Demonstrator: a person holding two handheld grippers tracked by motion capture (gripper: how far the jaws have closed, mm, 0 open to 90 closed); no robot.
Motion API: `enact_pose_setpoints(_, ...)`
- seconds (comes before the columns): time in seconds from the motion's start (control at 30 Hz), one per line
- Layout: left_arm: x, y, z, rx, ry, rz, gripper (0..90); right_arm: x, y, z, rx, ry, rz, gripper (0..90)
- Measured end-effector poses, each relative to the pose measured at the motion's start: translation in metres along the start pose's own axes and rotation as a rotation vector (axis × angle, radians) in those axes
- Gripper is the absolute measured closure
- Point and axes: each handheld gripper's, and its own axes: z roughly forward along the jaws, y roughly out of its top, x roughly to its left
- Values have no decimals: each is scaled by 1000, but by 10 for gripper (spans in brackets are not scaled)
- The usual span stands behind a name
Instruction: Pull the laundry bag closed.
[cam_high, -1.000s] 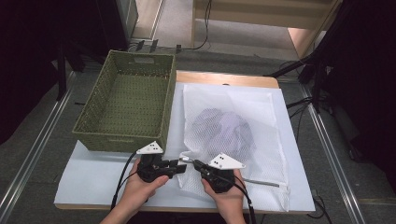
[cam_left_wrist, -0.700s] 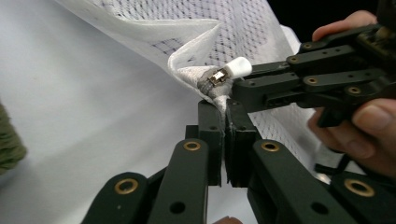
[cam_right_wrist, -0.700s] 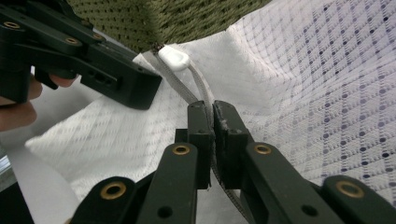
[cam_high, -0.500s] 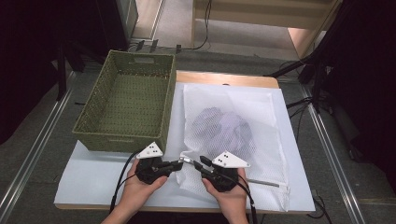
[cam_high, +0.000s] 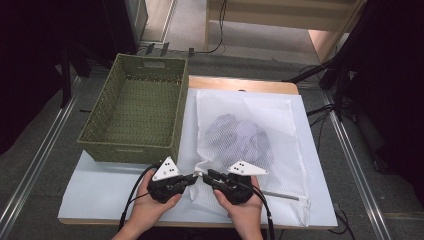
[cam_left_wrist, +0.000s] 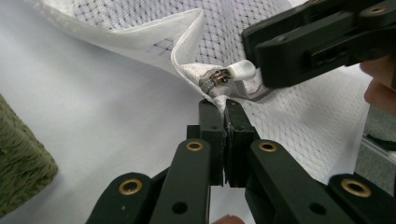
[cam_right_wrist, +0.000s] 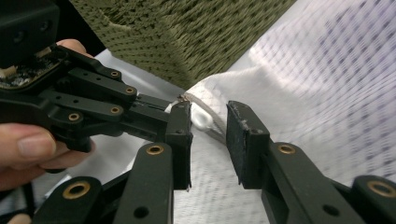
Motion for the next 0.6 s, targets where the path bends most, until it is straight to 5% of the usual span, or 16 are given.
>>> enact_pose_setpoints(0.3,-3,-1,1,11,16,36,887,0,-1,1,-6,64,30,836)
enact_pose_setpoints(0.6,-7,-1,1,15,21,66,888,2,-2,4,-12,65,19,853)
